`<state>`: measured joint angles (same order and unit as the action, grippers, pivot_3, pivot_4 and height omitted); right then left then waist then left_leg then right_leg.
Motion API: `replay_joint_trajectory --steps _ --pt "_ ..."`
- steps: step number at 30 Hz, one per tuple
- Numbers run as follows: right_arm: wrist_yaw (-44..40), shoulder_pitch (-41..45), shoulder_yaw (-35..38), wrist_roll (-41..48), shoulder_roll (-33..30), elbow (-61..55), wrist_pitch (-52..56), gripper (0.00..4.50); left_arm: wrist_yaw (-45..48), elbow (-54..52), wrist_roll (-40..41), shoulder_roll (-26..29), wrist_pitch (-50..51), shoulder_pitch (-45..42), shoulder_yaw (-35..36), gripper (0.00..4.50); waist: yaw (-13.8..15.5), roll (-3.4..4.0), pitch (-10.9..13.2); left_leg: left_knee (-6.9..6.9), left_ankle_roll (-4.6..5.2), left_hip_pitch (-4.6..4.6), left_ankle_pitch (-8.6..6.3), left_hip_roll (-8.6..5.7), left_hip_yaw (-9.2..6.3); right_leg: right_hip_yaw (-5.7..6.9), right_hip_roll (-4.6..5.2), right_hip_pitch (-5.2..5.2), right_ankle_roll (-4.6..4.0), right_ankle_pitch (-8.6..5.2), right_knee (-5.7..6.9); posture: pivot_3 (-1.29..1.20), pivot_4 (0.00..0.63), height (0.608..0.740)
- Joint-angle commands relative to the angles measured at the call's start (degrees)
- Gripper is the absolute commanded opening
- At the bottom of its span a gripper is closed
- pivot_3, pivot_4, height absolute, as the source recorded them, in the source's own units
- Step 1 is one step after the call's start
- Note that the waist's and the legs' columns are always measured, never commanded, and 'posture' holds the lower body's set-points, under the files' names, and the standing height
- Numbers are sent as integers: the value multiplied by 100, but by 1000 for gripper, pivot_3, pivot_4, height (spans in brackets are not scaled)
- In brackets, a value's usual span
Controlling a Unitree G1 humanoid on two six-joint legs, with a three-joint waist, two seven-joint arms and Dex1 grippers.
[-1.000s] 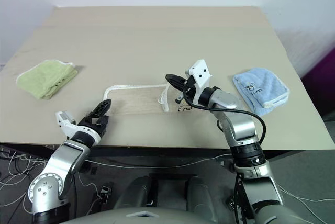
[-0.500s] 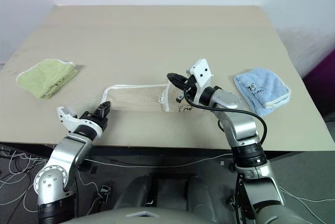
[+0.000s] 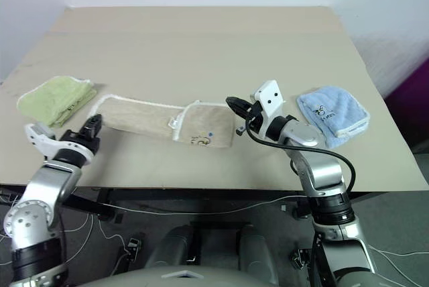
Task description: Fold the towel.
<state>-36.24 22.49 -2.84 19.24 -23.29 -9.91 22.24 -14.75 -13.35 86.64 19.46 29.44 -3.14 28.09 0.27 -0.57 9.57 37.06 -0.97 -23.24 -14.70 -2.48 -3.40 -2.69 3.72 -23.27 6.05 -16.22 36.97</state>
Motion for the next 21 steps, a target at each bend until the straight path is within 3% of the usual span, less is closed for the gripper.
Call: replay_joint_trajectory --steps 1,10,14,21 --pt "84 0 147 -3 -21 -259 -55 0 593 88 -161 486 119 -245 234 37 0 -3 2 0 0 0 0 0 0 0 0 0 0 0 0 0 150 740" --pt "223 -14 183 -49 -5 -209 -121 0 2118 -102 -781 1419 754 -905 -347 37 4 -7 7 -1 -1 -5 0 -2 -2 2 3 -4 0 0 0 0 150 740" --pt "279 -20 177 -68 11 -220 -138 0 3235 -541 -1469 1826 1136 -1192 -1287 37 -6 -7 8 -5 -1 -7 0 -2 0 1 3 -8 0 0 -1 0 150 740" --pt "340 -9 196 -107 17 -192 -185 0 4480 -684 -2915 2025 1142 -1568 -2602 37 -91 -1 12 -12 -2 -8 1 -1 1 -2 3 -12 0 0 -1 0 150 740"
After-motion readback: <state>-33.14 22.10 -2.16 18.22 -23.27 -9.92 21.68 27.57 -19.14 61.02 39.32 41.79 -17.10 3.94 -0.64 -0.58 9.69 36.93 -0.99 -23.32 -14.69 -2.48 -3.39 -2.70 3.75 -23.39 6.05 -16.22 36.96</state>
